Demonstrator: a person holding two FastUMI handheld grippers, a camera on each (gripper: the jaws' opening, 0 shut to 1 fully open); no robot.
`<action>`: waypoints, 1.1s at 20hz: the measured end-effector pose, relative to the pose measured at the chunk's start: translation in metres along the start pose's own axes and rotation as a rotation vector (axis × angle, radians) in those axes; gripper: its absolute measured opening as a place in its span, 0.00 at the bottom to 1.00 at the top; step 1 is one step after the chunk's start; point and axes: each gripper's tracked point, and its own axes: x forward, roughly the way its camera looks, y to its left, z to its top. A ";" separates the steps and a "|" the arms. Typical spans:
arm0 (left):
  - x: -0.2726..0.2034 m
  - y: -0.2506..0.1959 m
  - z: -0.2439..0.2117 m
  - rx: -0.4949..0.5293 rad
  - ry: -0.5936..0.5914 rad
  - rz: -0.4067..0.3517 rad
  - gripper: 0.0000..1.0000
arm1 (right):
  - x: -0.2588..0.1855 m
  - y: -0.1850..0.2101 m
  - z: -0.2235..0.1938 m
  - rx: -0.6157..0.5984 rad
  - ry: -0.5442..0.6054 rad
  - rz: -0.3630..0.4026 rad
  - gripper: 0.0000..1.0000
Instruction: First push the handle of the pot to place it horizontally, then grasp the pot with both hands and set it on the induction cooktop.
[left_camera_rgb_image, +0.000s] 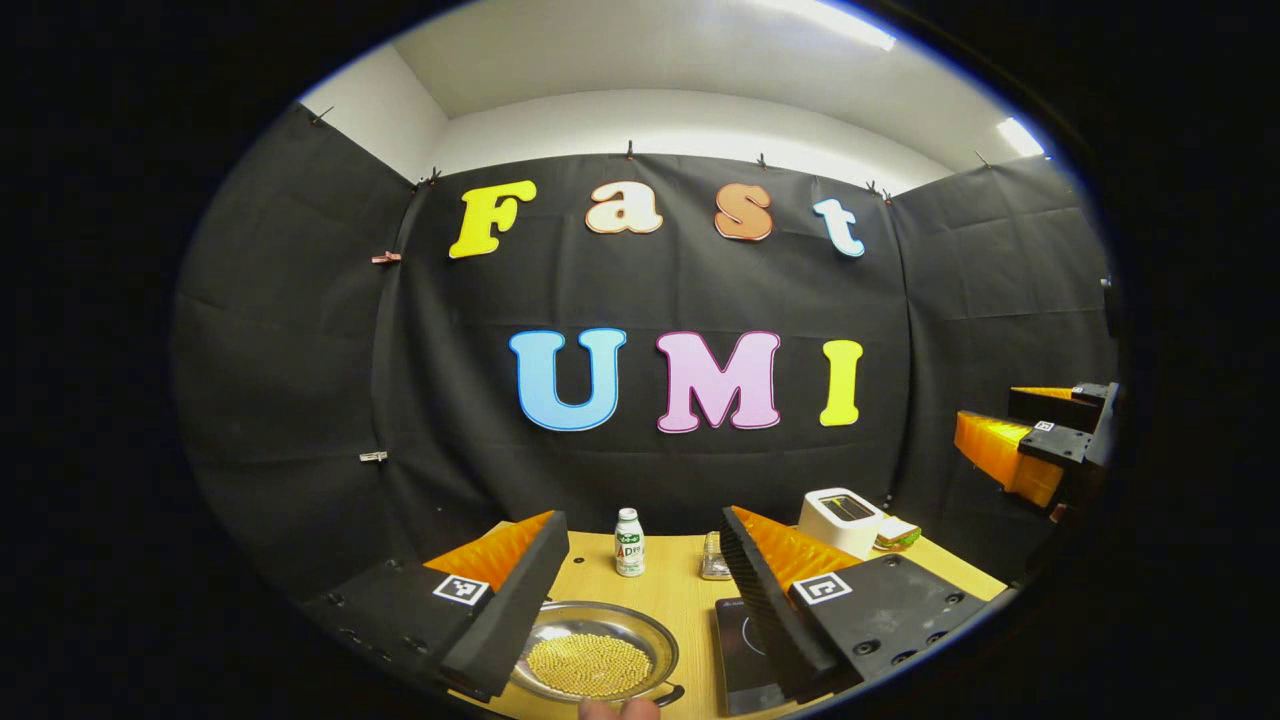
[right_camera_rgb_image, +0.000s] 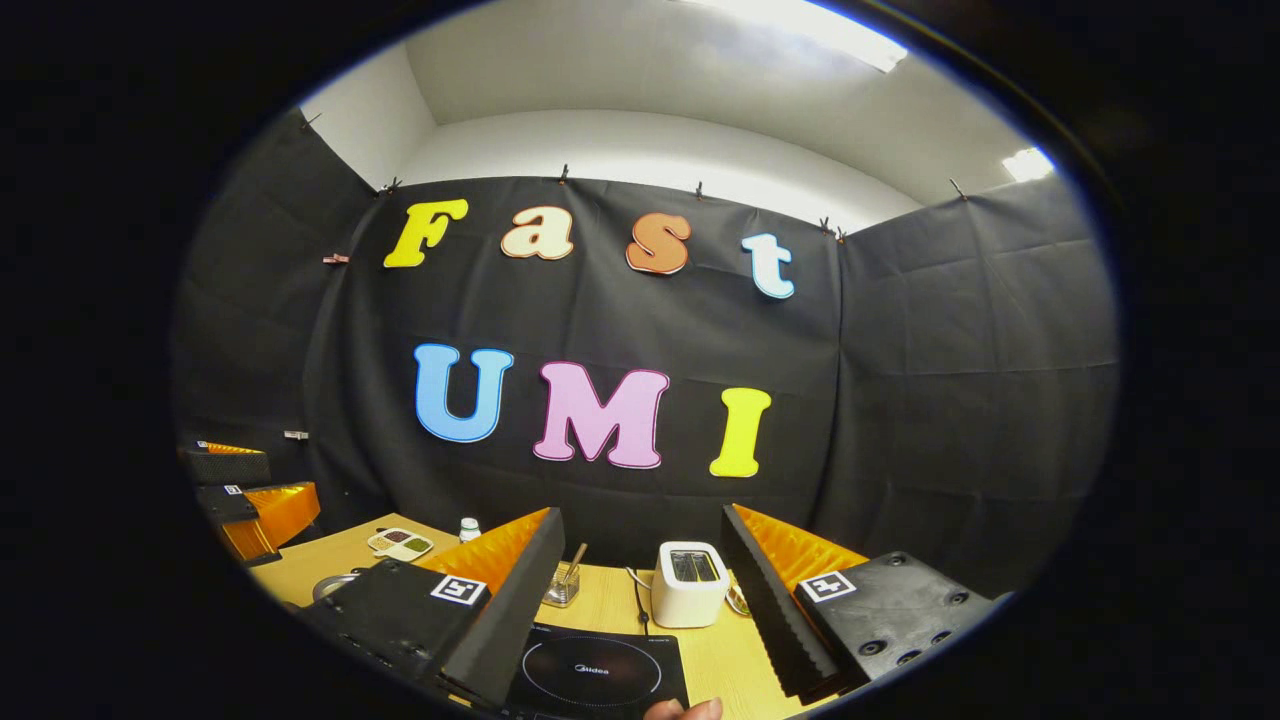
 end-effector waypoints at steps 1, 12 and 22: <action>-0.001 0.001 0.000 -0.001 0.000 0.000 0.94 | 0.000 0.000 0.000 0.002 0.000 -0.002 0.97; -0.005 0.002 0.010 -0.033 -0.039 -0.025 0.90 | -0.001 -0.004 -0.001 0.001 0.007 -0.027 0.97; -0.007 -0.008 -0.026 -0.017 0.102 -0.167 0.05 | -0.001 -0.016 -0.006 0.002 0.019 -0.064 0.97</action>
